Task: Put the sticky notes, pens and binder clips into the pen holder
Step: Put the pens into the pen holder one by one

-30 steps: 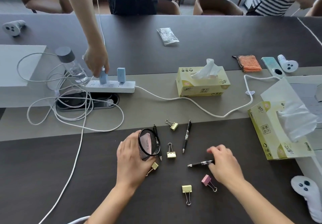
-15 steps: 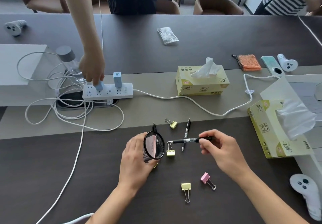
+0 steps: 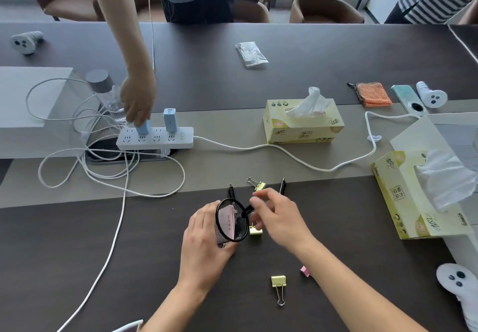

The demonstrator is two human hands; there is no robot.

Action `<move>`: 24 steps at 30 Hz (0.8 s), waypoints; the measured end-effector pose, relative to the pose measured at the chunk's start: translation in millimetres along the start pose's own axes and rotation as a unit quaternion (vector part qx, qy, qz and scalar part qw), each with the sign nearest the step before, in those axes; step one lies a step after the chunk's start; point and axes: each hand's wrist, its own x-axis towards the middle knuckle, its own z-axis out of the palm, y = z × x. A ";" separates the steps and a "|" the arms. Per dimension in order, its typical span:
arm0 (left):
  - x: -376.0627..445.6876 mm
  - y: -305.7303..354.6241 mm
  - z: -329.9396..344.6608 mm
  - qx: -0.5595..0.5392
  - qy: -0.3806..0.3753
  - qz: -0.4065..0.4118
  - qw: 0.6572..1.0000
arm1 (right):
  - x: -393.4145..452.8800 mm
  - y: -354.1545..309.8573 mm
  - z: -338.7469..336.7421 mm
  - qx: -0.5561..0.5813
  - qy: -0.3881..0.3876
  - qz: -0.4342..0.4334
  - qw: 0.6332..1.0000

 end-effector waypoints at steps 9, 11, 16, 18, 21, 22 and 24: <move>3.2 -1.6 -0.2 -0.021 0.015 -0.040 0.999 | 51.6 47.7 -5.0 -0.249 0.159 0.159 0.942; 4.2 -2.7 1.1 -0.018 0.018 -0.045 0.999 | 63.1 48.6 0.4 -0.292 0.178 0.146 0.928; 7.5 -6.9 3.6 -0.012 0.022 -0.051 0.998 | 76.0 48.1 -15.1 -0.135 0.180 0.198 0.954; 8.4 -7.1 4.6 -0.010 0.022 -0.055 0.998 | 64.1 42.1 -24.7 0.079 0.143 0.217 0.962; 8.2 -3.6 6.9 -0.010 0.020 -0.056 0.998 | 33.3 33.0 -36.0 0.263 0.096 0.205 0.938; 7.9 -1.8 7.9 -0.010 0.020 -0.054 0.998 | 23.2 29.9 -36.8 0.300 0.091 0.186 0.931; 6.7 2.3 9.9 -0.008 0.020 -0.047 0.999 | 5.7 23.8 -32.5 0.327 0.100 0.151 0.927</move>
